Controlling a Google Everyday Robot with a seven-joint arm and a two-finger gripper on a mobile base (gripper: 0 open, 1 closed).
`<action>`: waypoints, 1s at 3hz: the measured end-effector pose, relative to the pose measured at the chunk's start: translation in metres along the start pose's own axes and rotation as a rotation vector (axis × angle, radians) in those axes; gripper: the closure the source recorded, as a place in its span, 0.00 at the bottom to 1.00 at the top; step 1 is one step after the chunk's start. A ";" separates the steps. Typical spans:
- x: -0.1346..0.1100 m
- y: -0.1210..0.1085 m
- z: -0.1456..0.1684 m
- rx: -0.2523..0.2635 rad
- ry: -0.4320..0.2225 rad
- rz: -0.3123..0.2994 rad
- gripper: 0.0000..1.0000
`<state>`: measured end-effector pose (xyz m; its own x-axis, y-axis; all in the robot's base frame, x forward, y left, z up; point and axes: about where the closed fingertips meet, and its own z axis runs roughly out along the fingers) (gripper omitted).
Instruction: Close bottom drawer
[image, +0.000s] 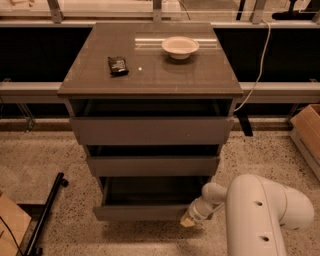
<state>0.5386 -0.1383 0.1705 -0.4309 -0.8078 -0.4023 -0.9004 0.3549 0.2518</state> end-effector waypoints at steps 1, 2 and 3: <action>-0.007 -0.020 0.021 -0.015 0.041 -0.049 1.00; -0.005 -0.018 0.021 -0.015 0.041 -0.049 1.00; -0.021 -0.051 0.011 0.039 0.022 -0.082 1.00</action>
Offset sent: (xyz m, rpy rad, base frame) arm 0.1551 -0.0102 -0.0145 -0.0107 -0.1640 0.0690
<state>0.5927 -0.1344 0.1566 -0.3544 -0.8451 -0.4003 -0.9345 0.3045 0.1843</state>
